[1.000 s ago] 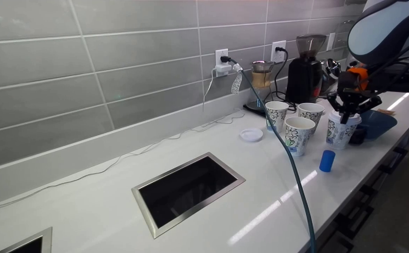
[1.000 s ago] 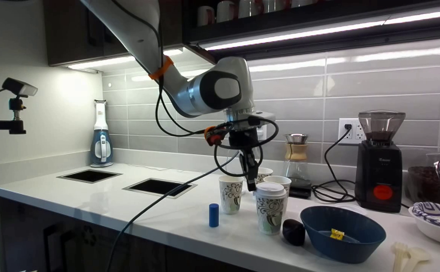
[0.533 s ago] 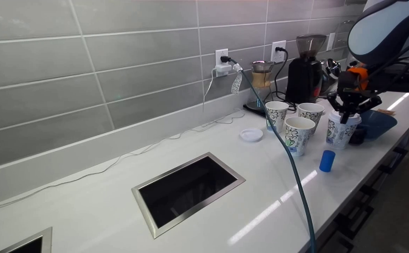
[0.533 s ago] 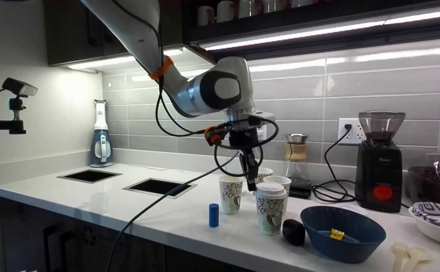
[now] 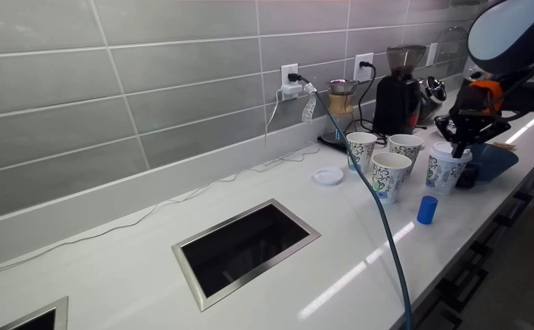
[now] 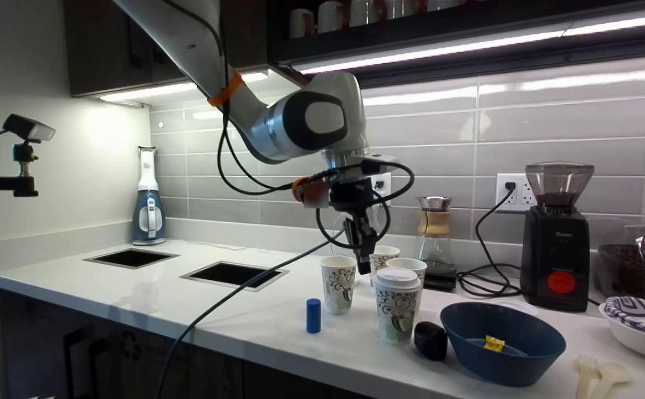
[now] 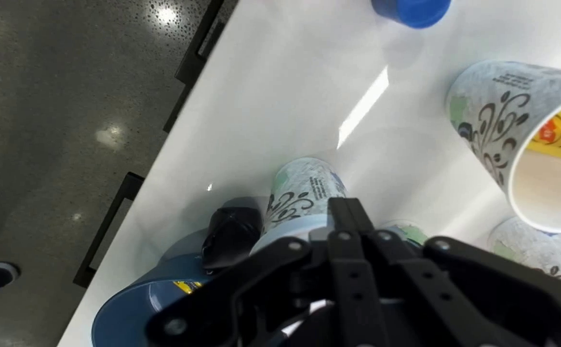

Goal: Tighten the lid on the coffee cup

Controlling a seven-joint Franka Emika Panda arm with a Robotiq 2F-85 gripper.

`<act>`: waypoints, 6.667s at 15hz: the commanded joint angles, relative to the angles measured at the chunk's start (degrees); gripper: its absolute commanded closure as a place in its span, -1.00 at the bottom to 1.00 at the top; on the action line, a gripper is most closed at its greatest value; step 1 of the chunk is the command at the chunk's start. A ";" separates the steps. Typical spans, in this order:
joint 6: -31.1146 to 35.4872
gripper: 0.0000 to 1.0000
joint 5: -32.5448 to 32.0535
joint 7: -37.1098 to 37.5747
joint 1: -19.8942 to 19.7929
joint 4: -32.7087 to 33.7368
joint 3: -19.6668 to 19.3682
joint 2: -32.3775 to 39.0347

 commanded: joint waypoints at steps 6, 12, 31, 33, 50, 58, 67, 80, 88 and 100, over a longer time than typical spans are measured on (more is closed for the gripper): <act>-0.07 1.00 -0.03 -2.33 -0.53 -1.56 -0.31 -1.52; 4.74 1.00 0.08 -10.88 -1.93 -1.22 -1.33 0.65; 7.74 1.00 5.26 -27.11 -3.36 -0.42 -1.07 4.00; 6.26 1.00 5.45 -27.43 -3.63 -0.88 -1.30 2.16; 2.43 1.00 8.78 -33.51 -6.03 2.11 -2.43 1.46; 1.87 1.00 13.42 -36.96 -6.89 8.55 -1.72 6.79; 0.50 1.00 15.71 -38.10 -7.64 12.39 -0.69 10.75; -2.44 1.00 16.12 -39.14 -7.57 14.68 0.29 14.07; -1.65 1.00 12.46 -39.29 -7.43 13.24 -1.04 10.31; -4.64 1.00 12.64 -38.02 -8.43 22.27 -1.14 13.89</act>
